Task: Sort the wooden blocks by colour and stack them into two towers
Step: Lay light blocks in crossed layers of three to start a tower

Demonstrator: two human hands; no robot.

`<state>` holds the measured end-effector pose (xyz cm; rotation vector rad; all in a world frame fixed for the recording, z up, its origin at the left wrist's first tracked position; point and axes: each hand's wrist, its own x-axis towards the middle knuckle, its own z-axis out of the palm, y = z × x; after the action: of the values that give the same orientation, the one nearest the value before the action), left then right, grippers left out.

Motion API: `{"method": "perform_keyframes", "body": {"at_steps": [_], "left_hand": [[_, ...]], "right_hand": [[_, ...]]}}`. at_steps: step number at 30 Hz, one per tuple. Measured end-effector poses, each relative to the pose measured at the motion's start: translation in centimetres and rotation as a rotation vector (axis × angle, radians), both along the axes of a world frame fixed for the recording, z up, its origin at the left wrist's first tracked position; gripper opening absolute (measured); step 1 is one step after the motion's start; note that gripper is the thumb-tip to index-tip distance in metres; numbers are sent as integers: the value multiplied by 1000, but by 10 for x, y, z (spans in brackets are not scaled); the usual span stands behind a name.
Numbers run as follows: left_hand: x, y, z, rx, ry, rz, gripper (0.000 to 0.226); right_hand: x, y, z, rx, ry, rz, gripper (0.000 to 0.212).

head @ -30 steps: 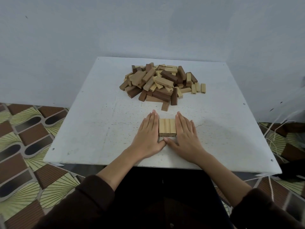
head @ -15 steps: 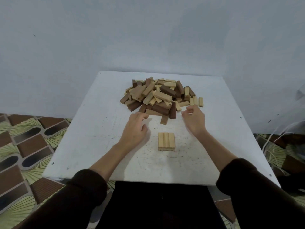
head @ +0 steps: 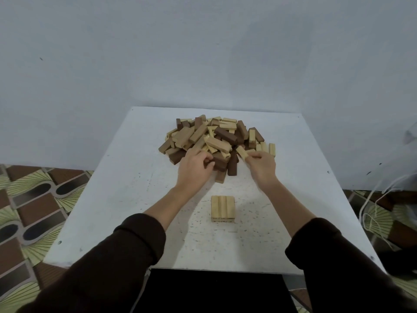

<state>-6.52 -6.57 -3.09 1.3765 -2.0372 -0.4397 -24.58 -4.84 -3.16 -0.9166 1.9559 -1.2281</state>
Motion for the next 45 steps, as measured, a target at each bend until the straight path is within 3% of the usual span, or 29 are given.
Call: {"method": "perform_keyframes", "body": {"at_steps": [6,9,13,17,18,20,22,27,31,34,39,42,45], "left_hand": [[-29,0,7,14,81,13,14],[-35,1,8,-24,140,9,13],[-40,3,8,-44,165,-20,12],[-44,5,11,-74,156,-23,11],[-44,5,11,-83,155,-25,11],[-45,5,11,-101,157,-37,10],[-44,4,11,-116,159,-51,11],[-41,4,7,-81,162,-57,10],[-40,7,5,-75,150,-61,11],[-38,7,5,-74,142,-70,12],[-36,11,11,-13,185,-64,12],[-39,19,23,99,384,-78,6],[-47,25,40,357,614,-40,10]], "right_hand": [[-31,3,3,-77,-234,-117,5],[-46,1,6,-150,-353,-191,19],[-59,-11,8,-51,-109,-222,35],[-65,-28,-1,90,298,-127,17],[-65,-30,-3,155,379,-100,23],[-66,-32,-7,292,489,-70,54],[-68,-34,-9,332,496,-63,63],[-73,-38,-8,333,387,-132,40],[-66,-32,-11,339,521,-109,61],[-64,-29,-12,330,606,-79,54],[-62,-23,-3,239,468,-160,46],[-42,-13,13,-23,394,-186,32],[-2,9,35,-239,332,-113,26]]}}
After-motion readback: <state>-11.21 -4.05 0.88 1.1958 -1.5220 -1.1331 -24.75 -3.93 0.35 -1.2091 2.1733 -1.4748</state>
